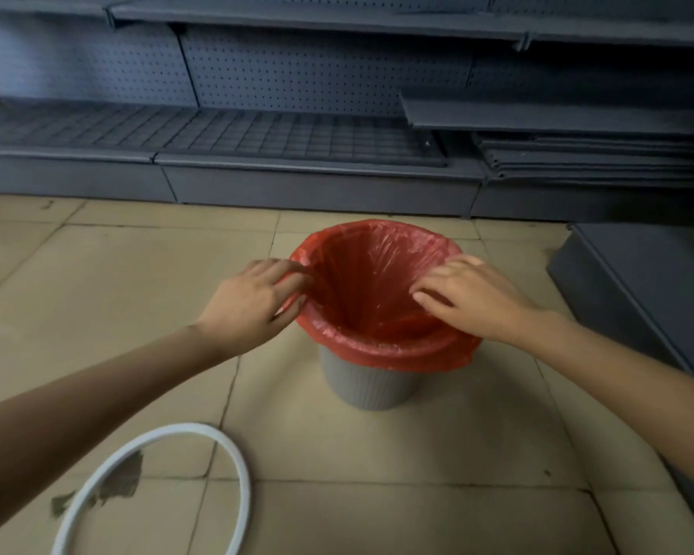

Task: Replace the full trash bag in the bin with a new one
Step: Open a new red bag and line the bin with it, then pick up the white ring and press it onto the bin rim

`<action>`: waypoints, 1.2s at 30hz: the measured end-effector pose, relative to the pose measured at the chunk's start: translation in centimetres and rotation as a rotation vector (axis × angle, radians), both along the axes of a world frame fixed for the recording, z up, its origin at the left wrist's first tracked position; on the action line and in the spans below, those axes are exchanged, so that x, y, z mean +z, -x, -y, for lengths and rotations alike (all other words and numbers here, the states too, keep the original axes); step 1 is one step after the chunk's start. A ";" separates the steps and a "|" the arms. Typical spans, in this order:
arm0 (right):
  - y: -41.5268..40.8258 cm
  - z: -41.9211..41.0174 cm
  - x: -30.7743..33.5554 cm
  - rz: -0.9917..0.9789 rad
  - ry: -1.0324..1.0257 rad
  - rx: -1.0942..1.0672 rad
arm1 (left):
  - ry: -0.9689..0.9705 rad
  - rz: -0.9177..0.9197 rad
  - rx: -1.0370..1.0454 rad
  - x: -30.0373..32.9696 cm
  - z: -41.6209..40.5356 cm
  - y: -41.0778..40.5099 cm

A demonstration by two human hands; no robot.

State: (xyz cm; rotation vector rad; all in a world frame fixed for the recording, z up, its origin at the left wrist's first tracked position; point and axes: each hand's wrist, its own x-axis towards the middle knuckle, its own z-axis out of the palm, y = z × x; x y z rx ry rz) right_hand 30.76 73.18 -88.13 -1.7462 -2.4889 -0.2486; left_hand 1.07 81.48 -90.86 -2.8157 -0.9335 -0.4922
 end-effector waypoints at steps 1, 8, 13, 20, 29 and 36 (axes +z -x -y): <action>1.2 -0.5 0.1 -0.053 -0.017 0.012 | -0.004 0.030 0.045 -0.1 0.2 0.3; 14.3 -5.0 -0.1 -0.341 -0.060 0.157 | 0.159 0.261 0.513 -2.8 1.4 4.9; 25.1 -5.8 -3.8 -0.423 0.077 0.228 | 0.333 0.262 0.856 -7.4 4.5 12.5; 31.4 -2.0 -13.1 -0.347 0.421 0.134 | 0.592 0.264 1.278 -12.6 11.8 20.8; 30.9 2.5 -20.7 -0.104 0.519 0.139 | 1.021 0.541 1.645 -19.0 20.2 22.8; 30.4 2.5 -21.9 -0.091 0.556 0.029 | 1.021 0.621 1.640 -19.3 20.1 21.2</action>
